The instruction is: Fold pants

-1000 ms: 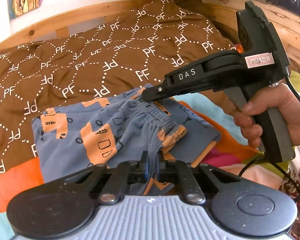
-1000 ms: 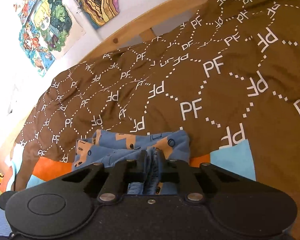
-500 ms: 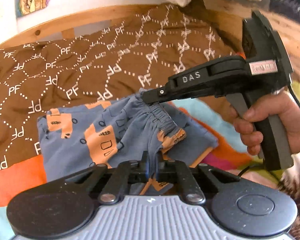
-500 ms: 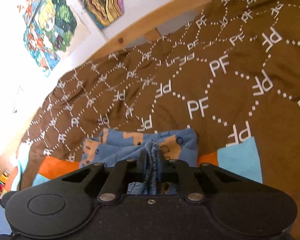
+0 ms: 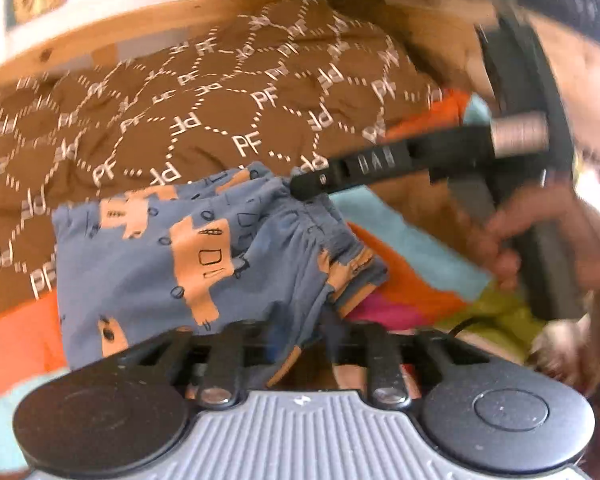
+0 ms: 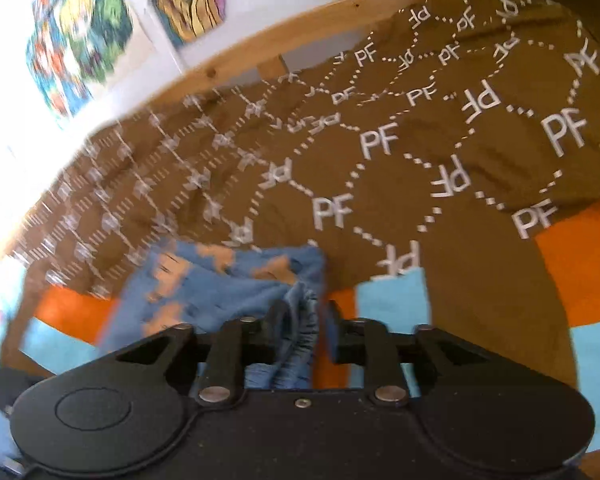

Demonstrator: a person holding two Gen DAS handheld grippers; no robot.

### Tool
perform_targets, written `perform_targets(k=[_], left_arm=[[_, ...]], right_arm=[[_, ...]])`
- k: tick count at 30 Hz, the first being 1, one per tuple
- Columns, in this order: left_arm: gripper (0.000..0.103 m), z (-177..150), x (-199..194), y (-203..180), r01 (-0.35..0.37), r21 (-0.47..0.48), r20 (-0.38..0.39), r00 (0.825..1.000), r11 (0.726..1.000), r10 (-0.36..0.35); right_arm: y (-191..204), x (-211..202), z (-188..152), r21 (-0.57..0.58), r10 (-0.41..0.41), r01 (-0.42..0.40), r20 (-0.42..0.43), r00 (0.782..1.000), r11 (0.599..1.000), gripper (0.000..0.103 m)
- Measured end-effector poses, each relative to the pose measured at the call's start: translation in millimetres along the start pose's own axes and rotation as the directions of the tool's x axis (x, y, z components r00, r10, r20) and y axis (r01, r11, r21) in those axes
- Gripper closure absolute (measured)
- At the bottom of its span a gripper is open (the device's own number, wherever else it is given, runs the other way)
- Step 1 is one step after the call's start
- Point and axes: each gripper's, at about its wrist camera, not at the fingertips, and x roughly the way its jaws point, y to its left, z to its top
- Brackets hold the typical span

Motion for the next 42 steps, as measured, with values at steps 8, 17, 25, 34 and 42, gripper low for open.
perform_targets(k=[8,17,25,34,42], left_arm=[[0.023,17.9,-16.7,69.7,-0.331,-0.264,0.1,0.925,0.906,0.367],[0.023,11.6,62.4,98.0,-0.551,-0.257,0.029,0.816,0.794,0.577],[0.014,5.8,43.3,111.9,-0.488,-0.352,0.026,0.848,0.799,0.529],[0.013,26.1,51.3,104.5,-0.535,-0.149,0.059,0.835,0.831,0.548],[0.0,29.4,68.5,135.8,-0.519,-0.262,-0.009,0.844,0.814,0.536]], right_arm=[[32.1,-20.0,-9.7,-0.126,-0.064,0.081,0.131,0.989,0.989,0.011],[66.2,-10.2,-45.8,-0.417,-0.235,0.238,0.059,0.97,0.877,0.002],[30.2,-40.2,-43.7,-0.222,-0.132,0.127,-0.01,0.991,0.967,0.001],[28.3,-6.7,-6.0,-0.218,-0.154,0.189,0.168,0.974,0.958,0.001],[12.8,27.2,-12.1,-0.217,-0.286,0.304,0.11,0.952,0.927,0.001]])
